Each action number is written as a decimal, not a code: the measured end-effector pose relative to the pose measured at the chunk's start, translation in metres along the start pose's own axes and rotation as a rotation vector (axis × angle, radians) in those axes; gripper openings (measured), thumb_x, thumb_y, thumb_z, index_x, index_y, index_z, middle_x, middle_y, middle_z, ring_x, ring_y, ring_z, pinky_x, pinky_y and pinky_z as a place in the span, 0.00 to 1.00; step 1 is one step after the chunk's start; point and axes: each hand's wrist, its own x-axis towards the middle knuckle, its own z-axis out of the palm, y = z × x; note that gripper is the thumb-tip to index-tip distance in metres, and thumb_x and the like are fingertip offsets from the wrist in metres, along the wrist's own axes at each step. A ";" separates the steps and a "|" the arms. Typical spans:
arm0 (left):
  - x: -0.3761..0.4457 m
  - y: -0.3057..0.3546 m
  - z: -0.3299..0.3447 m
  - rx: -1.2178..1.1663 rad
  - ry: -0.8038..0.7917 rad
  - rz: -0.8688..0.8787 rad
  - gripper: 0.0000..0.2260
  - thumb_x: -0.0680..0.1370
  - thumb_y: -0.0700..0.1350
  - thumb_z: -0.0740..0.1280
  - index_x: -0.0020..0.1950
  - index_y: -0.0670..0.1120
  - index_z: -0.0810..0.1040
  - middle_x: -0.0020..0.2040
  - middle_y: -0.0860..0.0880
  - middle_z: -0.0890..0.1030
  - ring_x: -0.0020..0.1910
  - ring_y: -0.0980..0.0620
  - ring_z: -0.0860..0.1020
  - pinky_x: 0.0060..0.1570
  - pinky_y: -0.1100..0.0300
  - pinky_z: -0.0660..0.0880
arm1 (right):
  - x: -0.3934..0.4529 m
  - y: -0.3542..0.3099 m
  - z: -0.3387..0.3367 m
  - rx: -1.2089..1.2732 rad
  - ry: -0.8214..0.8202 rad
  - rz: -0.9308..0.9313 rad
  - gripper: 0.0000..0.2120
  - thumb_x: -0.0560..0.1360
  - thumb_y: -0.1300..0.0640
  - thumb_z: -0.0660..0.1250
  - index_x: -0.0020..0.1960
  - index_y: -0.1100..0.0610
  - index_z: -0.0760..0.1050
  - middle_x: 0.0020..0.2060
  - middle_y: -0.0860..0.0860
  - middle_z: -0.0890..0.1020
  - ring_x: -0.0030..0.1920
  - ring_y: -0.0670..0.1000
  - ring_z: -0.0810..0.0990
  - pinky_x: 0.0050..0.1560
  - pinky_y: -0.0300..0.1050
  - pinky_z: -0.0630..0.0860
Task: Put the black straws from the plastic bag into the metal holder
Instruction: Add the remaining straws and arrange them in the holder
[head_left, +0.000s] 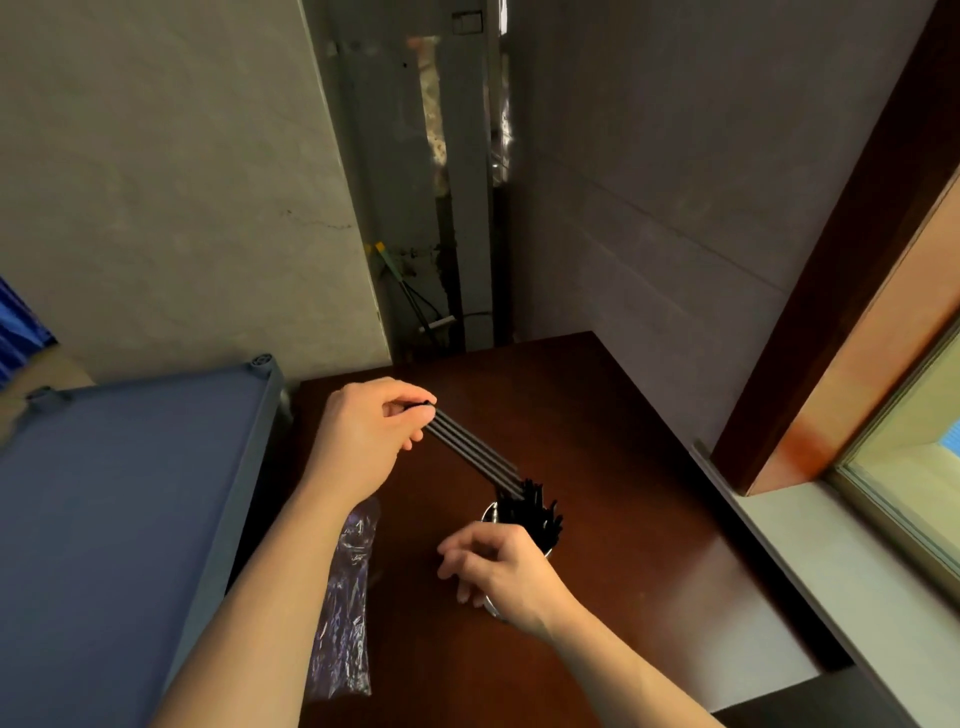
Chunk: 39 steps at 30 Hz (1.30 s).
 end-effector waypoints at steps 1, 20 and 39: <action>-0.001 -0.001 -0.004 -0.047 0.017 -0.011 0.07 0.77 0.41 0.73 0.47 0.53 0.86 0.33 0.51 0.84 0.28 0.59 0.79 0.32 0.69 0.76 | 0.001 -0.003 0.002 0.089 -0.002 0.003 0.07 0.77 0.58 0.69 0.55 0.57 0.80 0.43 0.54 0.87 0.32 0.47 0.81 0.32 0.40 0.76; -0.041 -0.043 0.049 -0.738 0.023 -0.465 0.07 0.78 0.29 0.67 0.49 0.39 0.83 0.36 0.44 0.83 0.33 0.52 0.81 0.36 0.62 0.80 | 0.021 -0.042 -0.050 0.810 0.403 -0.117 0.13 0.79 0.54 0.69 0.49 0.65 0.82 0.36 0.58 0.81 0.32 0.52 0.80 0.33 0.41 0.78; -0.053 -0.081 0.121 -0.320 -0.260 -0.572 0.22 0.75 0.31 0.69 0.67 0.47 0.78 0.58 0.49 0.81 0.44 0.49 0.84 0.38 0.61 0.78 | 0.018 -0.044 -0.107 -0.414 0.325 -0.063 0.07 0.76 0.53 0.71 0.40 0.53 0.83 0.28 0.52 0.83 0.28 0.45 0.81 0.34 0.44 0.81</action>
